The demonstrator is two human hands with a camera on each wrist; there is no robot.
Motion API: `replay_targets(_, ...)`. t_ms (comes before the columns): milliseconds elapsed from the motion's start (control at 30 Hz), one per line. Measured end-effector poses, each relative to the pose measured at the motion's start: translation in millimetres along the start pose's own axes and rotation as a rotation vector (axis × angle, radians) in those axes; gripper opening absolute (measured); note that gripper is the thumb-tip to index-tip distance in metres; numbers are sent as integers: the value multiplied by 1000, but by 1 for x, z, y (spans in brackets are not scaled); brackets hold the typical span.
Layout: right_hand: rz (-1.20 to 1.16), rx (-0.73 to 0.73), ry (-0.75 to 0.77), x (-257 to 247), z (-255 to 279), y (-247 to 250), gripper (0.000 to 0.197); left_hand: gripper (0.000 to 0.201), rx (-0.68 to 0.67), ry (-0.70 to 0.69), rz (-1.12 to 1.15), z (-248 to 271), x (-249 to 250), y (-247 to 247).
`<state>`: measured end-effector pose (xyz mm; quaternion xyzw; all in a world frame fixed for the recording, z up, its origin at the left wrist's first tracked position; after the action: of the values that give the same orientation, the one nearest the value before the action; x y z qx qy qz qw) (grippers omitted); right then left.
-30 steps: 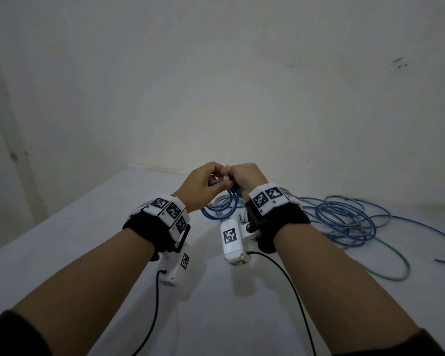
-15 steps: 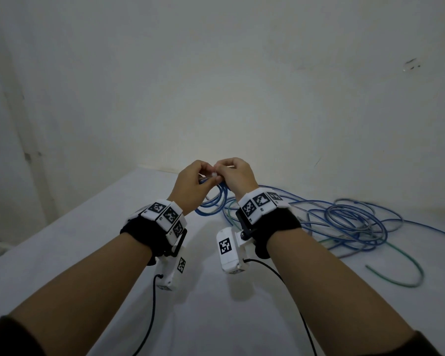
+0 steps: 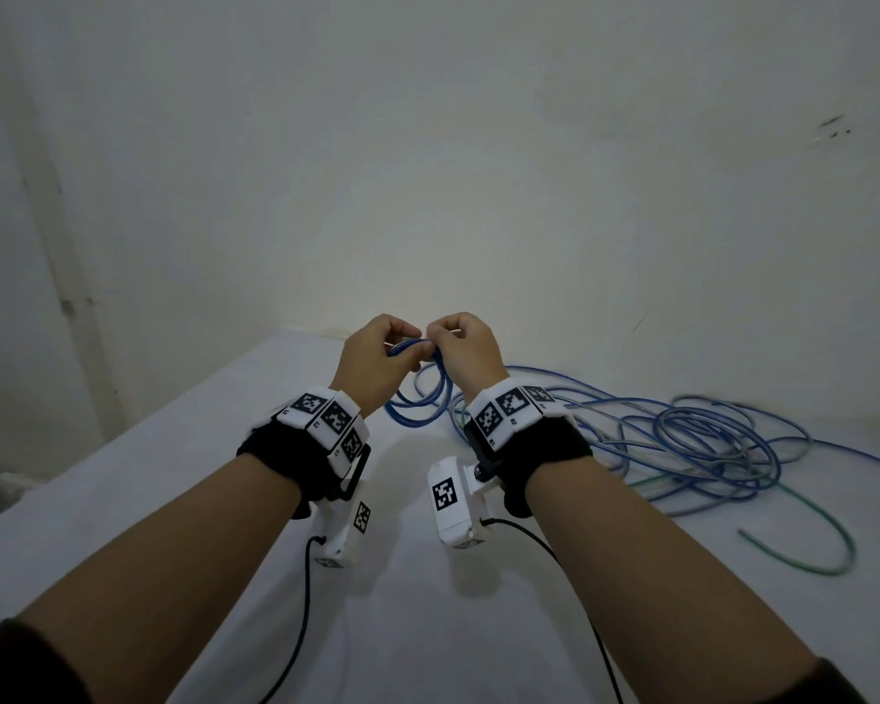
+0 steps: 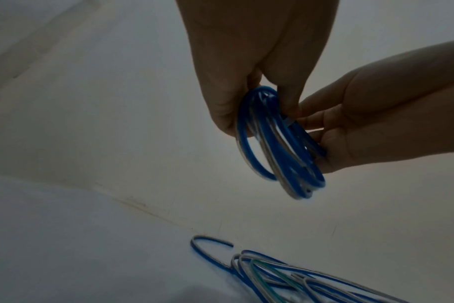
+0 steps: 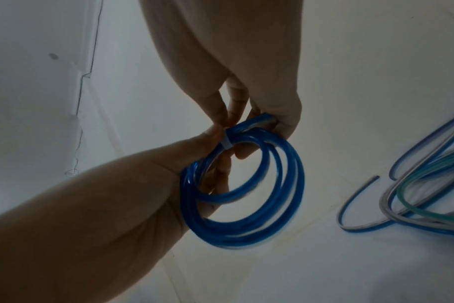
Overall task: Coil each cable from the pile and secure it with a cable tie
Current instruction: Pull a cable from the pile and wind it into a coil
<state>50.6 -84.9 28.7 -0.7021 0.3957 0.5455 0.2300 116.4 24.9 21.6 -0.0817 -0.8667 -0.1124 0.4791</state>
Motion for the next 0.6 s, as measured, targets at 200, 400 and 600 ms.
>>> replay_targets(200, -12, 83, 13, 1, -4, 8, 5, 8, -160, 201, 24, 1, -9, -7)
replay_targets(400, -2, 79, -8, 4, -4, 8, 10, 9, -133, 233, 176, 3, -5, -5)
replay_targets(600, -50, 122, -19, 3, -8, 8, 11, 37, -319, 485, 373, 17, -18, -9)
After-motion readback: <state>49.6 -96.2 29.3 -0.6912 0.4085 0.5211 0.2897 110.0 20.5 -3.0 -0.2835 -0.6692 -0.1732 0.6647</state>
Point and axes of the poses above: each hand's wrist, its own z-axis away from the middle knuckle, its own y-axis out of the back of the hand, x = y × z, the point moved 7 cm from there along -z, towards the middle knuckle, and after that the axes turned 10 degrees about x, right-handed, at the moved point
